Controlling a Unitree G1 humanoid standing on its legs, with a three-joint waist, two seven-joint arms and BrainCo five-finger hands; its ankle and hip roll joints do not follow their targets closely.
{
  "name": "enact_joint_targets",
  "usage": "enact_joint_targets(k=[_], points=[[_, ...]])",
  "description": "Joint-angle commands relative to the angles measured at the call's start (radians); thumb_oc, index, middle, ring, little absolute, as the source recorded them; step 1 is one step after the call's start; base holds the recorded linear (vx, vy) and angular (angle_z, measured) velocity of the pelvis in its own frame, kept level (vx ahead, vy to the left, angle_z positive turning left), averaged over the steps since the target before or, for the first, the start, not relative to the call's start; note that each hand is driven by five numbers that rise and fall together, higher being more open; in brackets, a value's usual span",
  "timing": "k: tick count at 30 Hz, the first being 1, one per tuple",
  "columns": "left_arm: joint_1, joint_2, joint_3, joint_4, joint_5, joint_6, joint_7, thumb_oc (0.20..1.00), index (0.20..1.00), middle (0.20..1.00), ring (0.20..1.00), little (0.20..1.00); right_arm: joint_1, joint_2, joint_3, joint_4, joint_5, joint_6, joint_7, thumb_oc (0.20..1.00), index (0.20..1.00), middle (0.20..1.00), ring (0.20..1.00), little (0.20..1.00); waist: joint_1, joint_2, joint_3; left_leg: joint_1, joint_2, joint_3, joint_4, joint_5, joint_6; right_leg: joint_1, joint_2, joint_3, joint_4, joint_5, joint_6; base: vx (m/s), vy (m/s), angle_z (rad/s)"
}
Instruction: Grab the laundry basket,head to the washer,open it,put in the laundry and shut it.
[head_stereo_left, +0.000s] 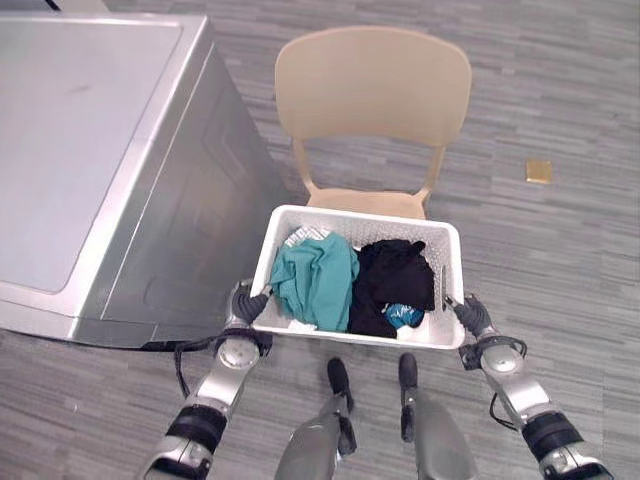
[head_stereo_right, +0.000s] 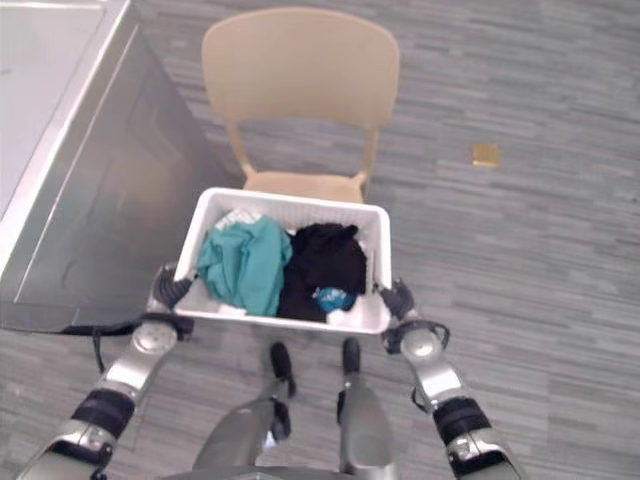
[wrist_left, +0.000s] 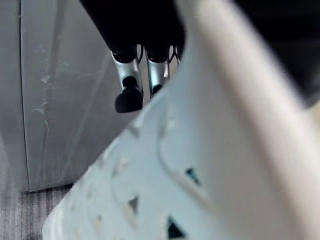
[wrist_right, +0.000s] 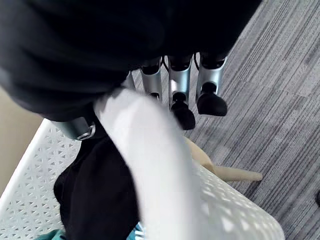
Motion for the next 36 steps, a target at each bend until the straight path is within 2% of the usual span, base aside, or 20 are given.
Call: enact_joint_targets(k=[1, 5, 6, 9, 10, 11, 12, 19, 20, 21, 23, 27, 33, 35, 36], points=[[-0.263, 0.005, -0.093, 0.111, -0.042, -0.113, 0.105, 0.2, 0.2, 0.2, 0.2, 0.2, -0.233, 0.036, 0.105, 0.041, 0.029, -0.093, -0.058, 0.2, 0.2, 0.2, 0.2, 0.2, 0.013, -0.037, -0.008, -0.111, 0.019, -0.02, 0.13, -0.117, -0.051, -0.056, -0.114, -0.016, 0.025, -0.053, 0.091, -0.08, 0.006, -0.03], [-0.383, 0.021, -0.127, 0.198, -0.051, -0.116, 0.133, 0.2, 0.2, 0.2, 0.2, 0.2, -0.339, 0.046, 0.147, 0.107, 0.037, -0.093, -0.074, 0.2, 0.2, 0.2, 0.2, 0.2, 0.019, -0.039, 0.013, -0.143, 0.019, -0.027, 0.126, -0.103, -0.055, -0.086, -0.117, -0.021, 0.013, -0.037, 0.096, -0.01, -0.004, -0.02], [-0.417, 0.021, -0.136, 0.238, -0.059, -0.114, 0.143, 0.2, 0.2, 0.2, 0.2, 0.2, -0.371, 0.056, 0.158, 0.131, 0.046, -0.095, -0.077, 0.2, 0.2, 0.2, 0.2, 0.2, 0.021, -0.039, 0.016, -0.138, 0.019, -0.038, 0.126, -0.124, -0.063, -0.084, -0.117, -0.02, 0.016, -0.056, 0.103, 0.06, -0.005, -0.03], [-0.479, 0.02, -0.145, 0.331, -0.068, -0.106, 0.164, 0.2, 0.2, 0.2, 0.2, 0.2, -0.436, 0.086, 0.196, 0.205, 0.062, -0.095, -0.077, 0.2, 0.2, 0.2, 0.2, 0.2, 0.027, -0.047, 0.035, -0.154, 0.023, -0.043, 0.137, -0.125, -0.063, -0.098, -0.114, -0.026, 0.018, -0.047, 0.105, 0.02, -0.01, -0.04], [-0.48, 0.018, -0.147, 0.343, -0.067, -0.105, 0.168, 0.796, 0.796, 0.796, 0.796, 0.796, -0.441, 0.095, 0.208, 0.216, 0.064, -0.094, -0.076, 0.379, 0.379, 0.379, 0.379, 0.379, 0.028, -0.049, 0.04, -0.155, 0.024, -0.045, 0.14, -0.126, -0.063, -0.099, -0.114, -0.028, 0.019, -0.046, 0.104, 0.0, -0.006, -0.04], [-0.479, 0.018, -0.145, 0.356, -0.069, -0.104, 0.173, 1.0, 1.0, 1.0, 1.0, 1.0, -0.443, 0.104, 0.217, 0.227, 0.066, -0.095, -0.071, 0.686, 0.686, 0.686, 0.686, 0.686, 0.029, -0.05, 0.045, -0.154, 0.025, -0.049, 0.145, -0.127, -0.062, -0.101, -0.113, -0.026, 0.022, -0.046, 0.103, 0.01, 0.0, -0.05], [-0.473, 0.018, -0.14, 0.357, -0.071, -0.106, 0.176, 1.0, 1.0, 1.0, 1.0, 1.0, -0.445, 0.106, 0.219, 0.23, 0.065, -0.095, -0.071, 1.0, 1.0, 1.0, 1.0, 1.0, 0.03, -0.051, 0.049, -0.154, 0.026, -0.049, 0.148, -0.128, -0.063, -0.1, -0.114, -0.026, 0.023, -0.045, 0.103, 0.02, 0.006, -0.06], [-0.303, -0.001, -0.082, 0.235, -0.063, -0.105, 0.186, 1.0, 1.0, 1.0, 1.0, 1.0, -0.302, 0.106, 0.181, 0.158, 0.091, -0.1, -0.055, 1.0, 1.0, 1.0, 1.0, 1.0, 0.025, -0.058, 0.042, -0.129, 0.03, -0.052, 0.152, -0.139, -0.064, -0.075, -0.112, -0.031, 0.018, -0.047, 0.101, 0.03, 0.006, 0.02], [-0.223, -0.023, -0.052, 0.183, -0.069, -0.106, 0.187, 1.0, 1.0, 1.0, 1.0, 1.0, -0.225, 0.102, 0.157, 0.117, 0.086, -0.1, -0.048, 1.0, 1.0, 1.0, 1.0, 1.0, 0.024, -0.062, 0.028, -0.109, 0.031, -0.05, 0.15, -0.146, -0.062, -0.057, -0.113, -0.032, 0.016, -0.051, 0.1, -0.02, 0.005, 0.05], [-0.181, -0.034, -0.034, 0.156, -0.074, -0.109, 0.184, 1.0, 1.0, 1.0, 1.0, 1.0, -0.186, 0.096, 0.143, 0.092, 0.08, -0.099, -0.043, 1.0, 1.0, 1.0, 1.0, 1.0, 0.022, -0.068, 0.02, -0.109, 0.031, -0.042, 0.152, -0.128, -0.054, -0.057, -0.114, -0.035, 0.013, -0.032, 0.093, 0.0, 0.0, 0.0], [-0.147, -0.042, -0.022, 0.137, -0.075, -0.109, 0.176, 1.0, 1.0, 1.0, 1.0, 1.0, -0.156, 0.088, 0.128, 0.073, 0.072, -0.097, -0.038, 1.0, 1.0, 1.0, 1.0, 1.0, 0.021, -0.069, 0.011, -0.095, 0.032, -0.041, 0.151, -0.132, -0.054, -0.043, -0.114, -0.036, 0.012, -0.035, 0.093, 0.01, 0.007, 0.0], [0.003, -0.042, 0.039, 0.034, -0.063, -0.112, 0.135, 1.0, 1.0, 1.0, 1.0, 1.0, -0.028, 0.033, 0.051, -0.005, 0.027, -0.09, -0.017, 1.0, 1.0, 1.0, 1.0, 1.0, 0.02, -0.073, -0.024, -0.013, 0.028, -0.035, 0.134, -0.147, -0.052, 0.026, -0.11, -0.043, 0.003, -0.043, 0.094, 0.06, 0.013, -0.03], [0.146, 0.011, 0.13, -0.078, -0.036, -0.113, 0.063, 1.0, 1.0, 1.0, 1.0, 1.0, 0.105, -0.077, -0.059, -0.081, -0.036, -0.085, 0.035, 1.0, 1.0, 1.0, 1.0, 1.0, 0.016, -0.071, -0.066, 0.062, 0.021, -0.039, 0.103, -0.148, -0.05, 0.099, -0.111, -0.06, -0.011, -0.053, 0.105, 0.02, 0.006, -0.04], [0.254, 0.036, 0.182, -0.118, -0.017, -0.098, 0.002, 1.0, 1.0, 1.0, 1.0, 1.0, 0.209, -0.112, -0.122, -0.11, -0.066, -0.079, 0.092, 1.0, 1.0, 1.0, 1.0, 1.0, 0.015, -0.063, -0.073, 0.097, 0.023, -0.032, 0.098, -0.151, -0.045, 0.107, -0.112, -0.083, 0.034, -0.067, 0.116, -0.09, 0.022, -0.06], [0.254, 0.036, 0.182, -0.119, -0.017, -0.098, 0.002, 1.0, 1.0, 1.0, 1.0, 1.0, 0.209, -0.112, -0.122, -0.11, -0.066, -0.078, 0.093, 1.0, 1.0, 1.0, 1.0, 1.0, 0.016, -0.064, -0.076, 0.094, 0.023, -0.031, 0.098, -0.149, -0.045, 0.104, -0.111, -0.082, 0.032, -0.064, 0.115, -0.1, -0.003, -0.14]])
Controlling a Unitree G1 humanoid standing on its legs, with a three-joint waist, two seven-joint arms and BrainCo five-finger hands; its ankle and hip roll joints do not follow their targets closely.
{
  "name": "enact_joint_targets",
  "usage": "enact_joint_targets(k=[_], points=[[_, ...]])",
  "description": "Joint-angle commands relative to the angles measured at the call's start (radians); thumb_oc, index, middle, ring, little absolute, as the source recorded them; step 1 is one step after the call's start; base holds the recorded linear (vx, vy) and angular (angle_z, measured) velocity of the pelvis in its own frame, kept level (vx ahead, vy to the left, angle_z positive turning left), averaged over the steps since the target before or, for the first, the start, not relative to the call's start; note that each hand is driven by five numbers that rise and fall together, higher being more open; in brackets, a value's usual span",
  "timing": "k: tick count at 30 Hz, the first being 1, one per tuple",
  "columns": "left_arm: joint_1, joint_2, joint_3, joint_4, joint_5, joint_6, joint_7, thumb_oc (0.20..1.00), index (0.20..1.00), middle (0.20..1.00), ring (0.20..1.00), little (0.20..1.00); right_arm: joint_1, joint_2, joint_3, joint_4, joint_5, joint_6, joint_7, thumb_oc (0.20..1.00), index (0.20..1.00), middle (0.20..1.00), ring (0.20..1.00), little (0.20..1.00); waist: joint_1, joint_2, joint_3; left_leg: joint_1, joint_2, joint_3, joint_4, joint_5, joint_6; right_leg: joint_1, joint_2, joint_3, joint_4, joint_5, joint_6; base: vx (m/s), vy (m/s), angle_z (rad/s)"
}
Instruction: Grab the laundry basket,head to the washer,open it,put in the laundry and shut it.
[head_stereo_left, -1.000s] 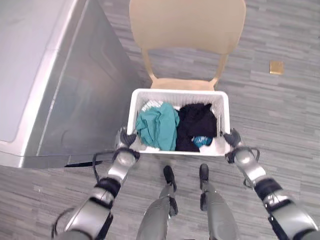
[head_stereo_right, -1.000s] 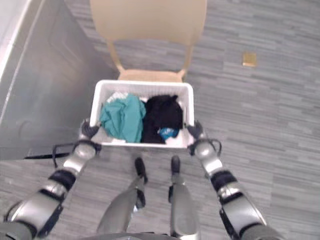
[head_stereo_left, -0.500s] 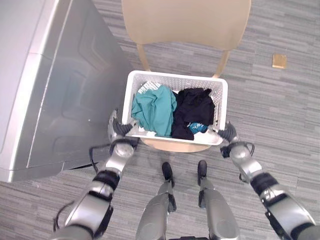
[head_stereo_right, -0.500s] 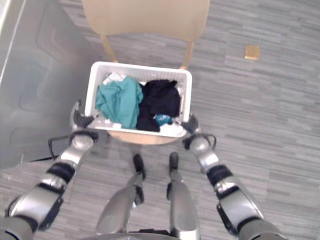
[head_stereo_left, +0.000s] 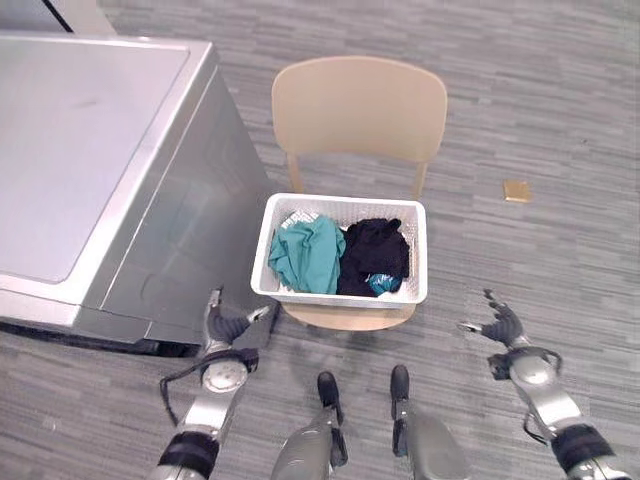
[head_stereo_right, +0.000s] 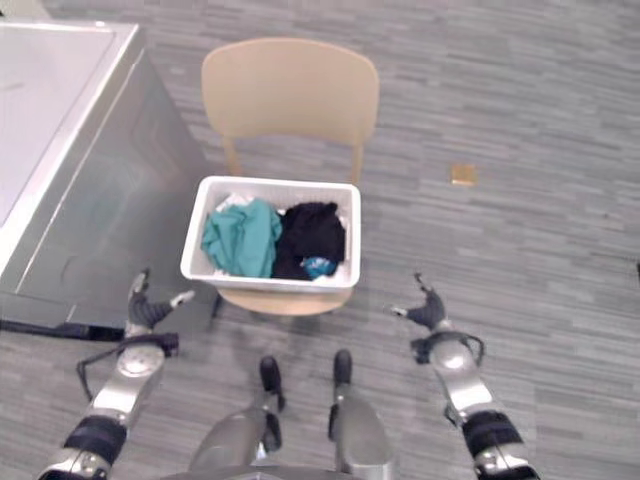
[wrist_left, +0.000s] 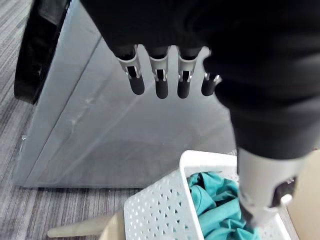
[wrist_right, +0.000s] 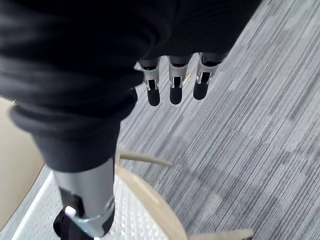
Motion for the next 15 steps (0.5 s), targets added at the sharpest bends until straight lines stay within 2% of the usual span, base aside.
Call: enact_joint_targets(k=[1, 3, 5, 7, 8, 11, 13, 15], points=[[-0.001, 0.036, 0.011, 0.003, 0.047, -0.024, -0.058, 1.0, 1.0, 1.0, 1.0, 1.0, -0.005, 0.017, 0.024, -0.015, -0.057, -0.028, 0.051, 1.0, 1.0, 1.0, 1.0, 1.0, 0.021, -0.019, -0.038, -0.011, 0.011, -0.022, 0.109, -0.137, -0.029, -0.026, -0.127, -0.054, 0.152, -0.125, 0.128, -0.09, -0.02, -0.21], [0.045, 0.035, 0.012, 0.013, 0.051, -0.017, -0.098, 1.0, 1.0, 1.0, 1.0, 1.0, 0.036, 0.027, 0.016, 0.009, -0.059, -0.031, 0.078, 1.0, 1.0, 1.0, 1.0, 1.0, 0.017, -0.013, -0.041, -0.007, 0.024, -0.026, 0.109, -0.12, -0.026, -0.02, -0.099, -0.047, 0.25, -0.177, 0.117, -0.13, -0.059, -0.21], [0.077, 0.03, 0.009, 0.056, 0.062, -0.013, -0.133, 1.0, 1.0, 1.0, 1.0, 1.0, 0.065, 0.043, 0.027, 0.074, -0.066, -0.038, 0.088, 1.0, 1.0, 1.0, 1.0, 1.0, 0.02, -0.014, -0.059, -0.006, 0.026, -0.031, 0.094, -0.095, -0.029, 0.012, -0.029, -0.014, 0.291, -0.223, 0.102, -0.12, -0.129, 0.12], [0.11, 0.019, 0.009, 0.088, 0.052, -0.005, -0.156, 1.0, 1.0, 1.0, 1.0, 1.0, 0.073, 0.057, 0.042, 0.123, -0.076, -0.029, 0.102, 1.0, 1.0, 1.0, 1.0, 1.0, 0.039, -0.022, -0.074, -0.009, 0.025, -0.032, 0.082, -0.079, -0.039, 0.069, -0.003, -0.034, 0.235, -0.247, 0.075, -0.16, -0.216, 0.33], [0.109, 0.009, 0.001, 0.162, 0.056, -0.001, -0.172, 1.0, 1.0, 1.0, 1.0, 1.0, 0.064, 0.063, 0.064, 0.168, -0.079, -0.031, 0.097, 1.0, 1.0, 1.0, 1.0, 1.0, 0.045, -0.028, -0.079, -0.048, 0.032, -0.046, 0.098, -0.044, -0.063, 0.096, 0.033, 0.002, 0.157, -0.267, 0.049, -0.18, -0.222, 0.27], [0.109, -0.017, 0.0, 0.228, 0.039, -0.003, -0.175, 1.0, 1.0, 1.0, 1.0, 1.0, 0.056, 0.062, 0.074, 0.209, -0.071, -0.03, 0.092, 1.0, 1.0, 1.0, 1.0, 1.0, 0.054, -0.021, -0.082, -0.08, 0.043, -0.04, 0.111, -0.028, -0.076, 0.112, 0.045, 0.004, 0.088, -0.253, 0.033, -0.16, -0.138, 0.18], [0.104, -0.034, -0.01, 0.269, 0.029, 0.0, -0.179, 1.0, 1.0, 1.0, 1.0, 1.0, 0.048, 0.063, 0.082, 0.236, -0.06, -0.03, 0.088, 1.0, 1.0, 1.0, 1.0, 1.0, 0.057, -0.009, -0.069, -0.119, 0.054, -0.045, 0.143, -0.01, -0.093, 0.113, 0.048, -0.017, 0.068, -0.251, 0.019, -0.2, -0.073, 0.27], [0.091, -0.043, -0.013, 0.318, 0.031, 0.002, -0.171, 1.0, 1.0, 1.0, 1.0, 1.0, 0.039, 0.063, 0.094, 0.272, -0.059, -0.024, 0.085, 1.0, 1.0, 1.0, 1.0, 1.0, 0.049, -0.007, -0.061, -0.128, 0.066, -0.023, 0.167, -0.02, -0.102, 0.098, 0.031, -0.056, 0.068, -0.24, 0.016, -0.19, 0.02, 0.46]])
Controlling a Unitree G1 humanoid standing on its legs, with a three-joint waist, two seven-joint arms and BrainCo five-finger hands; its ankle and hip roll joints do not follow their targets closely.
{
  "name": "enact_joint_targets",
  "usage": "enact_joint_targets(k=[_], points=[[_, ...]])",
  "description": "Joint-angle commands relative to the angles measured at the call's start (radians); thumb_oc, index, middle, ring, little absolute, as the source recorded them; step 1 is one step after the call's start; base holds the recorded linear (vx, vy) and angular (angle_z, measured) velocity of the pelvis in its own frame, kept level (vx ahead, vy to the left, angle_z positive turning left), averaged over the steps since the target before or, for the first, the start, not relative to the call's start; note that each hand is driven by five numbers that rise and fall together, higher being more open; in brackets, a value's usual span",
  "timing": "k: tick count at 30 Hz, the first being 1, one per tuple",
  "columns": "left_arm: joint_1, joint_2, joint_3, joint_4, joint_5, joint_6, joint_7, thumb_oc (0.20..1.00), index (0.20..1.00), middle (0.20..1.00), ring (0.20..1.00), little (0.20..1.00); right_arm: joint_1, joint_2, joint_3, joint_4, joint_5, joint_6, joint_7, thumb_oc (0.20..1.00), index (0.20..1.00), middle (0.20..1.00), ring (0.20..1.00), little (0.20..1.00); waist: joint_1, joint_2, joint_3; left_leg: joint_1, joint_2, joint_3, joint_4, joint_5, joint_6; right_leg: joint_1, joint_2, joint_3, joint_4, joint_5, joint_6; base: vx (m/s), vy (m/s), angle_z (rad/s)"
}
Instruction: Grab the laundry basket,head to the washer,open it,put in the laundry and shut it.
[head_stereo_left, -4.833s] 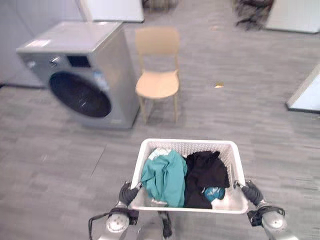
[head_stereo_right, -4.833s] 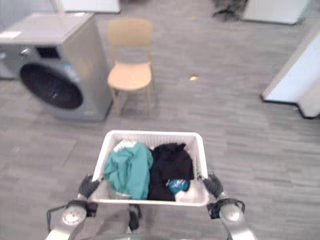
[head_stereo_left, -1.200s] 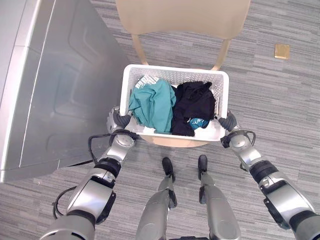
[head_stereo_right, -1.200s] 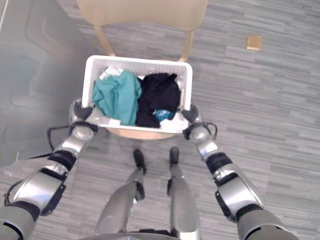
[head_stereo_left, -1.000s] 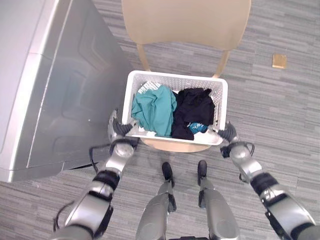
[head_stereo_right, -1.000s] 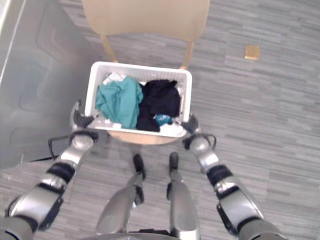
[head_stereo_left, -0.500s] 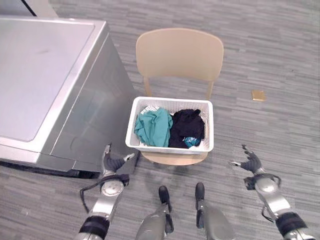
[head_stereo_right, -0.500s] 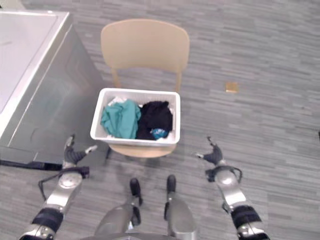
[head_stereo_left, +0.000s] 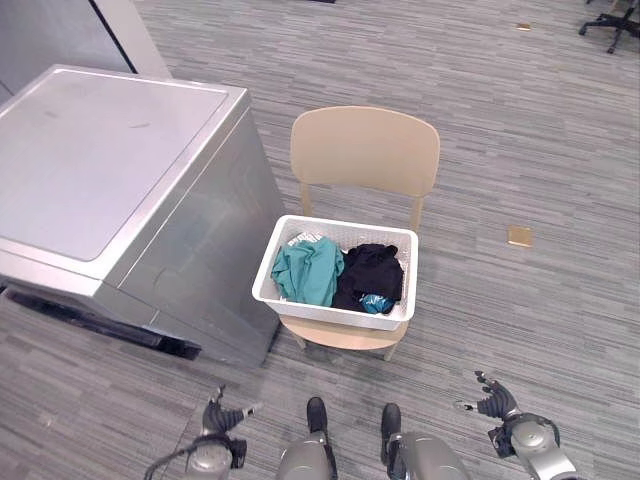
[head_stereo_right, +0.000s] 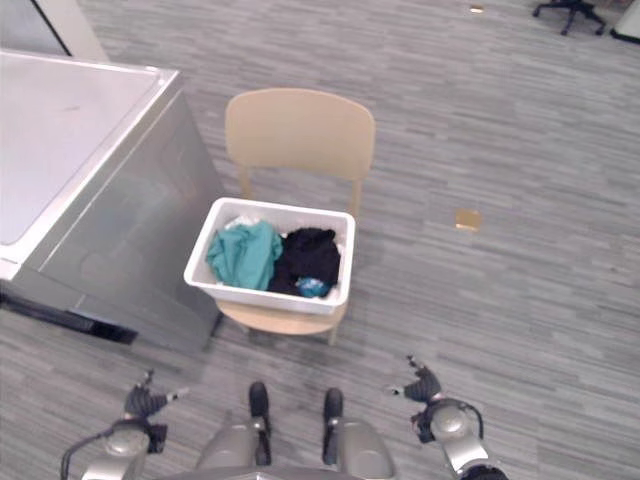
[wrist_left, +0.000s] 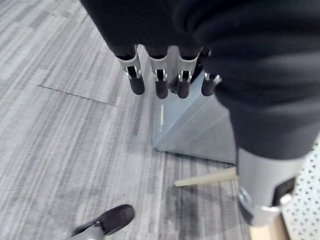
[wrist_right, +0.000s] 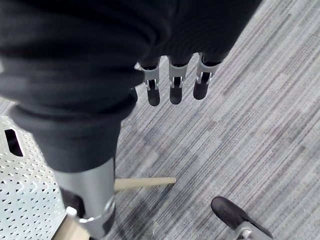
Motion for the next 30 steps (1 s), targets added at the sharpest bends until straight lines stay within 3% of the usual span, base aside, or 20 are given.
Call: enact_joint_targets(k=[1, 4, 6, 9, 13, 15, 16, 18, 19, 20, 21, 22, 23, 26, 27, 28, 30], points=[[-0.08, 0.03, -0.007, 0.015, 0.0, -0.019, 0.014, 1.0, 1.0, 1.0, 1.0, 1.0, -0.039, -0.006, 0.017, 0.0, -0.004, -0.019, -0.012, 1.0, 1.0, 1.0, 1.0, 1.0, -0.017, -0.055, 0.02, -0.037, -0.044, 0.073, 0.063, -0.066, -0.005, 0.122, -0.084, -0.018, -0.128, -0.084, 0.085, -0.13, 0.054, 1.02], [-0.078, 0.025, -0.009, 0.056, 0.008, -0.021, 0.014, 1.0, 1.0, 1.0, 1.0, 1.0, -0.031, 0.005, 0.028, 0.017, -0.003, -0.02, -0.003, 1.0, 1.0, 1.0, 1.0, 1.0, -0.035, -0.064, 0.007, 0.005, -0.012, 0.091, 0.092, -0.109, 0.0, 0.124, -0.116, -0.06, -0.132, -0.072, 0.087, -0.07, 0.08, 0.91], [-0.087, 0.02, -0.008, 0.085, 0.002, -0.018, 0.022, 1.0, 1.0, 1.0, 1.0, 1.0, -0.028, 0.01, 0.028, 0.038, 0.003, -0.019, -0.003, 1.0, 1.0, 1.0, 1.0, 1.0, -0.051, -0.066, 0.0, 0.041, 0.04, 0.104, 0.09, -0.107, -0.012, 0.12, -0.141, -0.09, -0.133, -0.065, 0.092, -0.04, 0.136, 0.63], [-0.105, 0.016, -0.018, 0.11, 0.0, -0.021, 0.029, 1.0, 1.0, 1.0, 1.0, 1.0, -0.021, 0.013, 0.024, 0.057, 0.011, -0.016, -0.009, 1.0, 1.0, 1.0, 1.0, 1.0, -0.068, -0.057, -0.011, 0.069, 0.132, 0.104, 0.04, -0.063, -0.055, 0.132, -0.182, -0.122, -0.132, -0.081, 0.115, 0.1, 0.247, 0.73], [-0.111, 0.018, -0.028, 0.129, 0.008, -0.022, 0.03, 1.0, 1.0, 1.0, 1.0, 1.0, -0.012, 0.01, 0.015, 0.079, 0.01, -0.012, -0.013, 1.0, 1.0, 1.0, 1.0, 1.0, -0.073, -0.046, -0.011, 0.047, 0.219, 0.094, -0.037, 0.023, -0.089, 0.153, -0.242, -0.145, -0.097, -0.103, 0.139, 0.15, 0.339, 0.85], [-0.11, 0.017, -0.032, 0.133, 0.008, -0.023, 0.025, 1.0, 1.0, 1.0, 1.0, 1.0, -0.011, 0.014, 0.001, 0.088, 0.013, -0.012, -0.015, 1.0, 1.0, 1.0, 1.0, 1.0, -0.074, -0.039, -0.013, 0.038, 0.22, 0.085, -0.039, 0.011, -0.096, 0.169, -0.27, -0.142, -0.084, -0.111, 0.157, 0.26, 0.477, 0.49], [-0.105, 0.016, -0.043, 0.129, 0.015, -0.024, 0.01, 1.0, 1.0, 1.0, 1.0, 1.0, -0.004, 0.024, -0.019, 0.088, 0.02, -0.01, -0.01, 1.0, 1.0, 1.0, 1.0, 1.0, -0.073, -0.031, -0.024, 0.021, 0.196, 0.074, -0.014, -0.019, -0.099, 0.198, -0.303, -0.148, -0.091, -0.092, 0.176, 0.43, 0.736, 0.18], [-0.122, 0.032, -0.05, 0.131, 0.02, -0.025, 0.008, 1.0, 1.0, 1.0, 1.0, 1.0, -0.026, 0.043, -0.017, 0.091, 0.012, -0.003, -0.009, 1.0, 1.0, 1.0, 1.0, 1.0, -0.068, -0.055, -0.011, 0.001, 0.109, 0.067, 0.061, -0.101, -0.061, 0.155, -0.403, -0.118, -0.021, 0.05, 0.195, 0.28, 0.632, 0.09], [-0.132, 0.044, -0.052, 0.124, 0.02, -0.023, 0.01, 1.0, 1.0, 1.0, 1.0, 1.0, -0.041, 0.052, -0.005, 0.079, 0.008, 0.0, -0.009, 1.0, 1.0, 1.0, 1.0, 1.0, -0.06, -0.063, -0.002, -0.001, 0.088, 0.082, 0.07, -0.119, -0.044, 0.114, -0.432, -0.109, 0.019, 0.095, 0.195, 0.03, 0.384, 0.02], [-0.136, 0.053, -0.051, 0.116, 0.017, -0.021, 0.011, 1.0, 1.0, 1.0, 1.0, 1.0, -0.053, 0.058, 0.011, 0.065, 0.009, 0.0, -0.007, 1.0, 1.0, 1.0, 1.0, 1.0, -0.055, -0.063, 0.005, 0.003, 0.075, 0.091, 0.068, -0.129, -0.03, 0.082, -0.436, -0.105, 0.051, 0.103, 0.181, 0.05, 0.47, -0.23], [-0.145, 0.063, -0.057, 0.11, 0.021, -0.022, 0.018, 1.0, 1.0, 1.0, 1.0, 1.0, -0.073, 0.069, 0.045, 0.028, 0.012, -0.01, -0.007, 1.0, 1.0, 1.0, 1.0, 1.0, -0.055, -0.057, 0.017, 0.019, 0.046, 0.103, 0.05, -0.138, -0.01, 0.033, -0.378, -0.076, 0.1, 0.052, 0.161, 0.13, 0.599, -0.65], [-0.16, 0.052, -0.068, 0.113, 0.021, -0.024, 0.022, 1.0, 1.0, 1.0, 1.0, 1.0, -0.116, 0.072, 0.102, -0.025, 0.031, -0.024, -0.001, 1.0, 1.0, 1.0, 1.0, 1.0, -0.06, -0.055, 0.039, 0.054, -0.016, 0.108, 0.029, -0.143, 0.016, -0.002, -0.214, -0.044, 0.096, -0.05, 0.131, 0.12, 0.476, -0.61], [-0.161, 0.052, -0.068, 0.114, 0.021, -0.025, 0.022, 1.0, 1.0, 1.0, 1.0, 1.0, -0.117, 0.072, 0.102, -0.025, 0.031, -0.024, -0.001, 1.0, 1.0, 1.0, 1.0, 1.0, -0.059, -0.055, 0.041, 0.057, -0.015, 0.108, 0.028, -0.143, 0.016, 0.0, -0.214, -0.044, 0.096, -0.051, 0.13, 0.11, 0.327, -0.33], [-0.168, 0.037, -0.078, 0.131, 0.023, -0.02, 0.023, 1.0, 1.0, 1.0, 1.0, 1.0, -0.148, 0.092, 0.148, -0.046, 0.068, -0.037, 0.016, 1.0, 1.0, 1.0, 1.0, 1.0, -0.057, -0.062, 0.046, 0.07, -0.068, 0.122, 0.013, -0.148, 0.037, 0.001, -0.095, -0.063, 0.007, -0.067, 0.094, 0.04, 0.112, 0.13], [-0.157, 0.024, -0.082, 0.123, 0.027, -0.022, 0.023, 1.0, 1.0, 1.0, 1.0, 1.0, -0.158, 0.109, 0.171, -0.083, 0.099, -0.043, 0.032, 1.0, 1.0, 1.0, 1.0, 1.0, -0.039, -0.063, 0.039, 0.067, -0.093, 0.112, 0.018, -0.154, 0.04, 0.02, -0.096, -0.083, -0.049, -0.067, 0.081, 0.1, 0.07, 0.2], [-0.155, 0.024, -0.082, 0.123, 0.027, -0.022, 0.023, 1.0, 1.0, 1.0, 1.0, 1.0, -0.156, 0.109, 0.172, -0.083, 0.099, -0.043, 0.032, 1.0, 1.0, 1.0, 1.0, 1.0, -0.04, -0.061, 0.036, 0.079, -0.095, 0.101, 0.016, -0.173, 0.033, 0.029, -0.095, -0.076, -0.044, -0.088, 0.088, 0.07, 0.037, 0.17], [-0.142, 0.011, -0.097, 0.115, 0.046, -0.021, 0.014, 1.0, 1.0, 1.0, 1.0, 1.0, -0.158, 0.114, 0.196, -0.123, 0.113, -0.049, 0.043, 1.0, 1.0, 1.0, 1.0, 1.0, -0.042, -0.056, 0.02, 0.071, -0.11, 0.097, 0.005, -0.157, 0.044, 0.028, -0.061, -0.007, -0.091, -0.059, 0.086, 0.06, 0.019, 0.36]])
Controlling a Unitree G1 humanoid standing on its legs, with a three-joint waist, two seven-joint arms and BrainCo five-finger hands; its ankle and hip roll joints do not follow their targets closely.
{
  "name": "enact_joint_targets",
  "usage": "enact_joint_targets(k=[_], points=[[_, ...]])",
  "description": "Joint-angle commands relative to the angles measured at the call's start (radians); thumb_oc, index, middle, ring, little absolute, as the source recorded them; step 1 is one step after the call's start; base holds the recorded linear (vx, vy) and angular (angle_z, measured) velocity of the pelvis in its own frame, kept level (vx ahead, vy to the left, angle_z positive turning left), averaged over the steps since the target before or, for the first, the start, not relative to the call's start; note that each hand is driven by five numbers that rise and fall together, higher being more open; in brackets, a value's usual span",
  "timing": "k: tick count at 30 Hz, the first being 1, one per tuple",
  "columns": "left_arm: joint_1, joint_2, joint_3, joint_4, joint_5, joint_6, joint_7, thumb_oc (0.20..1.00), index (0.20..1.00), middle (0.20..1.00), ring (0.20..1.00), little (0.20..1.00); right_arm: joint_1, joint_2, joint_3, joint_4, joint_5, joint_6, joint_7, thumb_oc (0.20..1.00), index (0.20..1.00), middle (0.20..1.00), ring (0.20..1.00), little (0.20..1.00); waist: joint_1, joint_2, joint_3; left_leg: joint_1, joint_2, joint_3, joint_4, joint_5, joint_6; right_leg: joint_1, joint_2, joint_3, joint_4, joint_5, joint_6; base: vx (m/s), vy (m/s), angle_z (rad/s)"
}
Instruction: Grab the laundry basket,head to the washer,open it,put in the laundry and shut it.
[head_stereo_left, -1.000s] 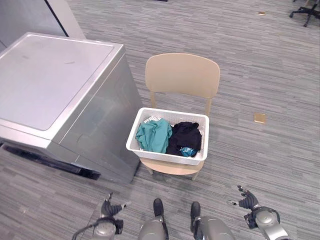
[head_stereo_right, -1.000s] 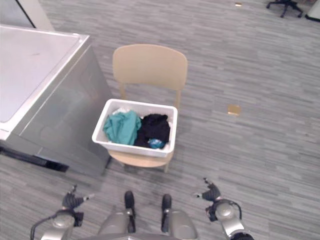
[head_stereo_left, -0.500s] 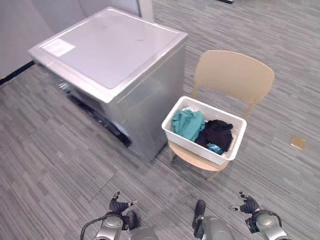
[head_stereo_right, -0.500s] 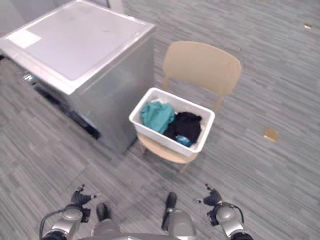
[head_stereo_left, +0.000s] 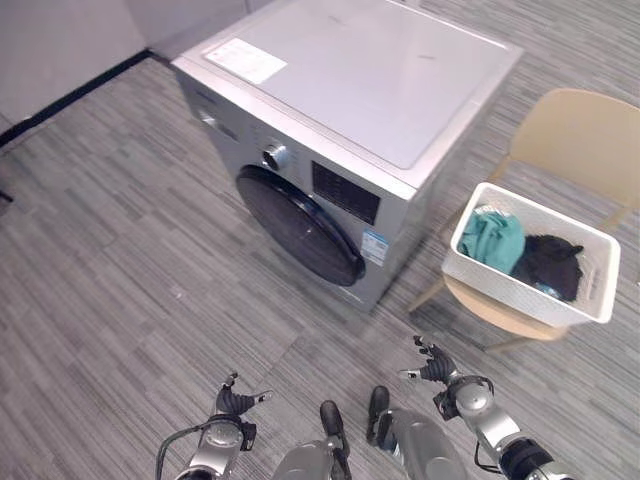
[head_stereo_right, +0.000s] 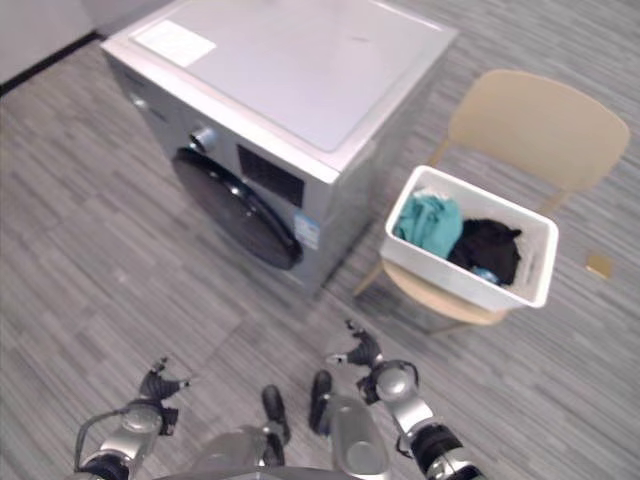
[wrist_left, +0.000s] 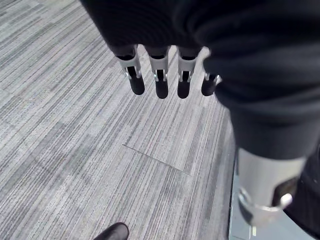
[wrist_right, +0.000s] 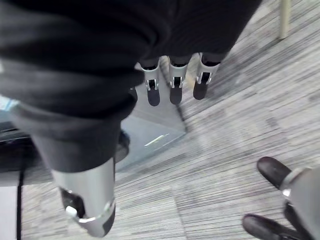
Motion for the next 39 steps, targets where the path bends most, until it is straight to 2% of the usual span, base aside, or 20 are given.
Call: enact_joint_targets(k=[1, 5, 8, 9, 15, 23, 34, 39], points=[[0.04, -0.007, 0.004, -0.031, 0.029, -0.008, 0.009, 1.0, 1.0, 1.0, 1.0, 1.0, -0.026, 0.004, 0.047, -0.052, 0.074, -0.035, 0.032, 1.0, 1.0, 1.0, 1.0, 1.0, 0.012, 0.023, -0.018, -0.036, 0.06, -0.075, 0.038, -0.029, -0.068, 0.133, -0.019, 0.057, -0.204, 0.033, 0.08, 0.11, 0.024, 0.64], [0.047, -0.01, -0.007, -0.022, 0.033, -0.007, 0.01, 1.0, 1.0, 1.0, 1.0, 1.0, -0.092, 0.033, 0.093, -0.081, 0.105, -0.041, 0.038, 1.0, 1.0, 1.0, 1.0, 1.0, 0.023, 0.035, -0.026, -0.052, 0.058, -0.085, 0.03, -0.023, -0.068, 0.124, -0.019, 0.053, -0.238, 0.049, 0.084, 0.03, -0.002, 0.11], [0.033, -0.01, -0.031, -0.01, 0.021, -0.008, 0.029, 1.0, 1.0, 1.0, 1.0, 1.0, -0.251, 0.066, 0.135, -0.098, 0.146, -0.058, -0.007, 1.0, 1.0, 1.0, 1.0, 1.0, 0.051, 0.055, -0.015, -0.079, 0.063, -0.091, 0.011, 0.002, -0.071, 0.11, -0.016, 0.049, -0.269, 0.063, 0.084, 0.0, -0.002, 0.03], [0.033, -0.01, -0.031, -0.01, 0.021, -0.008, 0.029, 1.0, 1.0, 1.0, 1.0, 1.0, -0.251, 0.066, 0.135, -0.098, 0.146, -0.058, -0.007, 1.0, 1.0, 1.0, 1.0, 1.0, 0.051, 0.055, -0.015, -0.079, 0.063, -0.091, 0.011, 0.002, -0.071, 0.11, -0.016, 0.049, -0.269, 0.063, 0.084, -0.05, -0.003, -0.02], [0.015, 0.003, -0.055, -0.067, -0.021, -0.029, 0.043, 1.0, 1.0, 1.0, 1.0, 1.0, -0.411, 0.03, 0.025, -0.114, 0.193, -0.086, -0.136, 1.0, 1.0, 1.0, 1.0, 1.0, 0.073, 0.067, 0.015, -0.12, 0.069, -0.102, -0.028, 0.04, -0.075, 0.069, -0.017, 0.043, -0.288, 0.088, 0.089, -0.06, 0.017, 0.1], [-0.028, 0.031, -0.093, -0.1, -0.051, -0.045, 0.043, 1.0, 1.0, 1.0, 1.0, 1.0, -0.598, 0.011, -0.014, -0.021, 0.221, -0.09, -0.208, 1.0, 1.0, 1.0, 1.0, 1.0, 0.116, 0.072, 0.045, -0.173, 0.068, -0.114, -0.057, 0.071, -0.079, 0.014, -0.022, 0.033, -0.301, 0.117, 0.098, -0.03, 0.01, 0.01], [-0.073, 0.055, -0.133, -0.113, -0.124, -0.069, 0.034, 1.0, 1.0, 1.0, 1.0, 1.0, -0.821, 0.007, 0.016, 0.176, 0.28, -0.066, -0.197, 1.0, 1.0, 1.0, 1.0, 1.0, 0.18, 0.081, 0.069, -0.24, 0.062, -0.144, -0.065, 0.094, -0.087, -0.034, -0.032, 0.016, -0.324, 0.141, 0.106, 0.01, 0.022, 0.07], [-0.101, 0.055, -0.137, -0.077, -0.127, -0.062, 0.041, 1.0, 1.0, 1.0, 1.0, 1.0, -0.813, 0.053, 0.094, 0.139, 0.278, -0.04, -0.144, 1.0, 1.0, 1.0, 1.0, 1.0, 0.193, 0.067, 0.085, -0.251, 0.056, -0.164, -0.056, 0.091, -0.081, -0.035, -0.037, 0.002, -0.304, 0.126, 0.102, 0.05, 0.036, 0.18]])
